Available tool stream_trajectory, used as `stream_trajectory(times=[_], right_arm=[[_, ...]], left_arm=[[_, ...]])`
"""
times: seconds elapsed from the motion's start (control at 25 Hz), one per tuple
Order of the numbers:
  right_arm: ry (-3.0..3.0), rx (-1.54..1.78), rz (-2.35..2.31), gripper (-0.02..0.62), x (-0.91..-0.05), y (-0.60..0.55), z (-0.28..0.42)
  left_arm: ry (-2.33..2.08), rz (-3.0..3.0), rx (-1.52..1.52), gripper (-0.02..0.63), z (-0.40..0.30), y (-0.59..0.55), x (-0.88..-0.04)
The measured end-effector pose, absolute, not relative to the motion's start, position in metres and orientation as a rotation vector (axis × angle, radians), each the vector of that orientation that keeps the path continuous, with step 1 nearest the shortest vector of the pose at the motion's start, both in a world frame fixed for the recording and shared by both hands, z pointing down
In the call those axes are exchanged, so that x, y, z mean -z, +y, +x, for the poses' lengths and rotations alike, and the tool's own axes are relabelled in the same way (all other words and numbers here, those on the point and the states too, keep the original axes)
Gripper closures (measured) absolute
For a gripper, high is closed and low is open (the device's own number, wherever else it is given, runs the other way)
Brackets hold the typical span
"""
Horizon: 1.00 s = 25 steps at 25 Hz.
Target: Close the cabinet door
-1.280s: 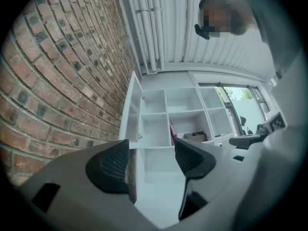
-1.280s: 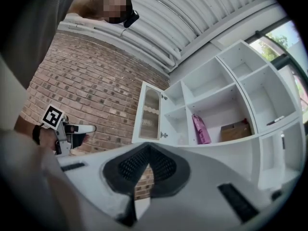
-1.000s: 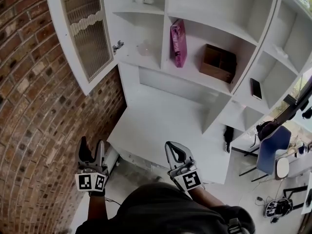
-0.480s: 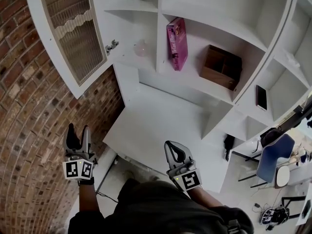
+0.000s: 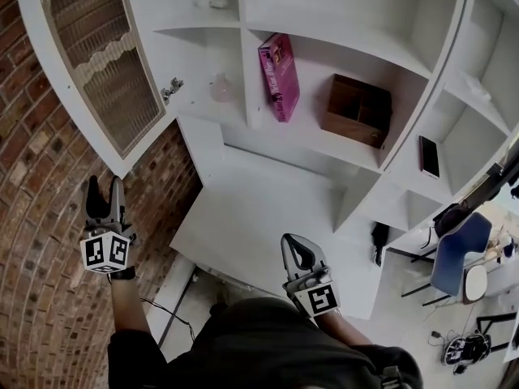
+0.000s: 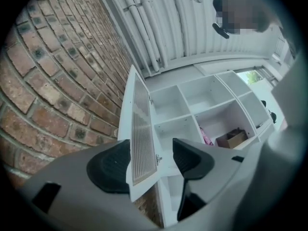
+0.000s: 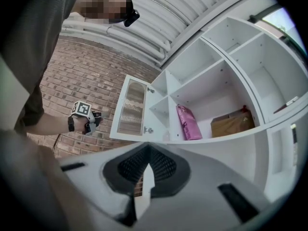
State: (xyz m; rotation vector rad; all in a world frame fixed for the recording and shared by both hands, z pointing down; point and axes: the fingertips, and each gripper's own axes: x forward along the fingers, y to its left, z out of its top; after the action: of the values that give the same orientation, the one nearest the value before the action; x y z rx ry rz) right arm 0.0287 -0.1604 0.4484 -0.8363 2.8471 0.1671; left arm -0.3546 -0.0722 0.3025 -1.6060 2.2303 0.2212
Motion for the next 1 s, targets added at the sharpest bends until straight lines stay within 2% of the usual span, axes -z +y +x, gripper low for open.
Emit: stream_trajectory(times=[1.0], right_arm=[[2.884,-0.165,-0.835,0.595,-0.447,-0.177,-0.054]], left_arm=[[2.086,-1.477,-0.17,0.362,-0.45,-0.128,-0.195]])
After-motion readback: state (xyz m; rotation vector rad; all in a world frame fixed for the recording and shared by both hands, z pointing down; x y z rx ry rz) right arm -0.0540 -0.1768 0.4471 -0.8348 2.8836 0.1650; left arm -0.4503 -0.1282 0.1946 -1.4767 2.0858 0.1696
